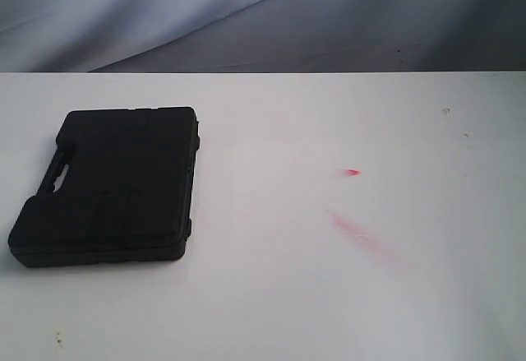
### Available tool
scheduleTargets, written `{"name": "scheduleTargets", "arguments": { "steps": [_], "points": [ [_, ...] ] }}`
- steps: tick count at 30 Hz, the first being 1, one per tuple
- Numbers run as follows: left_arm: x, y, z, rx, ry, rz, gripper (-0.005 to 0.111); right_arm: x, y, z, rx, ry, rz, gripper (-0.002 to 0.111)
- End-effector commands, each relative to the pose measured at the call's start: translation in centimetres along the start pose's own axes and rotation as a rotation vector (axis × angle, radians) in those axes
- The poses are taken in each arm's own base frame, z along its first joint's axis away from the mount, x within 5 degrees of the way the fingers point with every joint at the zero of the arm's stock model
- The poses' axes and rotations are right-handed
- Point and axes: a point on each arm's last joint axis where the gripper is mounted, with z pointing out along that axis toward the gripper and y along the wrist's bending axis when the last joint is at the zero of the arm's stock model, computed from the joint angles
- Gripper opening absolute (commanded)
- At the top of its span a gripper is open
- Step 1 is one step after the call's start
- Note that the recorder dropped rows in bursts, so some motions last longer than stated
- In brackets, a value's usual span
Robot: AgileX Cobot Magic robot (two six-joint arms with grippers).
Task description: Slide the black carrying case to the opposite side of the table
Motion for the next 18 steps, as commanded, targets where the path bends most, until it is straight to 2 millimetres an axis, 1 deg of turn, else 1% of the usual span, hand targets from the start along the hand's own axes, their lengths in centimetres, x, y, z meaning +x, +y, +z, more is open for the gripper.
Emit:
{"name": "scheduleTargets", "arguments": {
  "steps": [1, 6, 12, 15, 18],
  "points": [
    [0.6, -0.8, -1.8, 0.076, 0.033, -0.037, 0.000, 0.1, 0.0, 0.0, -0.002, 0.005, 0.006, 0.000],
    [-0.4, -0.7, -5.4, 0.089, -0.094, -0.038, 0.000, 0.1, 0.0, 0.0, -0.002, 0.005, 0.006, 0.000],
    [0.1, -0.3, -9.2, 0.064, -0.130, 0.029, 0.000, 0.1, 0.0, 0.0, -0.002, 0.005, 0.006, 0.000],
    [0.9, -0.2, -10.2, 0.061, -0.146, 0.030, 0.000, 0.1, 0.0, 0.0, -0.002, 0.005, 0.006, 0.000],
    [2.1, -0.3, -10.4, 0.064, -0.140, 0.021, 0.000, 0.1, 0.0, 0.0, -0.002, 0.005, 0.006, 0.000]
  ]
}}
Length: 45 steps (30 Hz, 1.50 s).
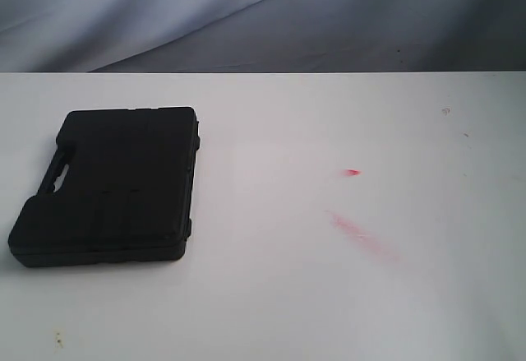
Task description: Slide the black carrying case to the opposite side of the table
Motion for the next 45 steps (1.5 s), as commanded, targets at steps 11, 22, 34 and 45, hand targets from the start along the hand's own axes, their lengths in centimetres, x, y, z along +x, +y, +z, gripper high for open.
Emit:
{"name": "scheduleTargets", "arguments": {
  "steps": [11, 22, 34, 45],
  "points": [
    [8.4, -0.5, -0.8, 0.014, 0.116, -0.078, 0.000, 0.1, 0.0, 0.0, -0.002, 0.005, 0.006, 0.000],
    [13.7, -0.8, 0.8, 0.005, 0.023, -0.056, 0.000, 0.1, 0.0, 0.0, -0.002, 0.005, 0.006, 0.000],
    [15.8, -0.9, 1.0, 0.006, 0.068, 0.041, 0.000, 0.1, 0.0, 0.0, -0.002, 0.005, 0.006, 0.000],
    [16.6, -0.2, 0.9, -0.109, 0.159, 0.025, 0.000, 0.1, 0.0, 0.0, -0.002, 0.005, 0.006, 0.000]
  ]
}}
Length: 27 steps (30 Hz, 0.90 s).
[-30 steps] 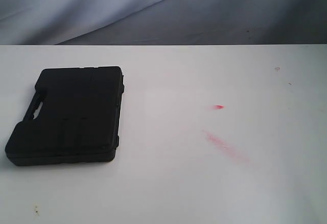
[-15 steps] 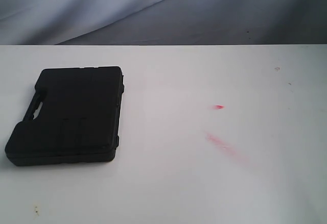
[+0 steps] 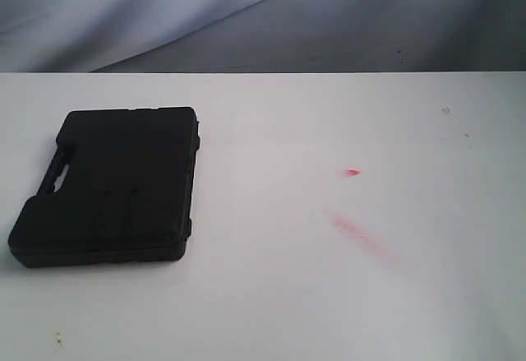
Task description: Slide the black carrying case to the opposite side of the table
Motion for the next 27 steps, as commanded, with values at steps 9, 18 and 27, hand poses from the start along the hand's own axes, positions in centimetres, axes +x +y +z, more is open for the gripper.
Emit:
{"name": "scheduleTargets", "arguments": {
  "steps": [9, 18, 27],
  "points": [
    [0.28, 0.93, -0.09, -0.175, 0.017, -0.081, 0.000, 0.10, 0.01, 0.03, -0.002, 0.005, 0.006, 0.000],
    [0.75, 0.94, -0.12, -0.176, 0.072, -0.044, 0.000, 0.10, 0.01, 0.03, -0.002, 0.005, 0.006, 0.000],
    [1.08, 0.90, -0.14, -0.173, 0.107, -0.061, 0.000, 0.10, 0.01, 0.03, -0.002, 0.005, 0.006, 0.000]
  ]
}}
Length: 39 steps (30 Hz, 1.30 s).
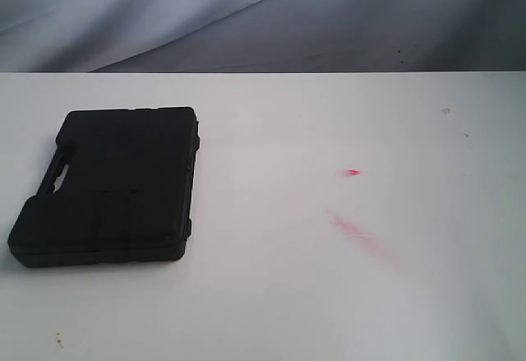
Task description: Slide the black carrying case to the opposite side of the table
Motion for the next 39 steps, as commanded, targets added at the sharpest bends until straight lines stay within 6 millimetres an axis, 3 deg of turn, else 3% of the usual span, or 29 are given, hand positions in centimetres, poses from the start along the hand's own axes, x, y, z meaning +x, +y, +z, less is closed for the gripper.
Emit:
{"name": "scheduleTargets", "arguments": {
  "steps": [1, 39],
  "points": [
    [0.36, -0.01, 0.00, 0.000, 0.026, -0.010, 0.000, 0.10, 0.01, 0.03, -0.002, 0.005, 0.006, 0.000],
    [0.14, 0.01, 0.00, -0.003, 0.002, 0.003, 0.000, 0.10, 0.01, 0.03, -0.002, 0.005, 0.006, 0.000]
  ]
}}
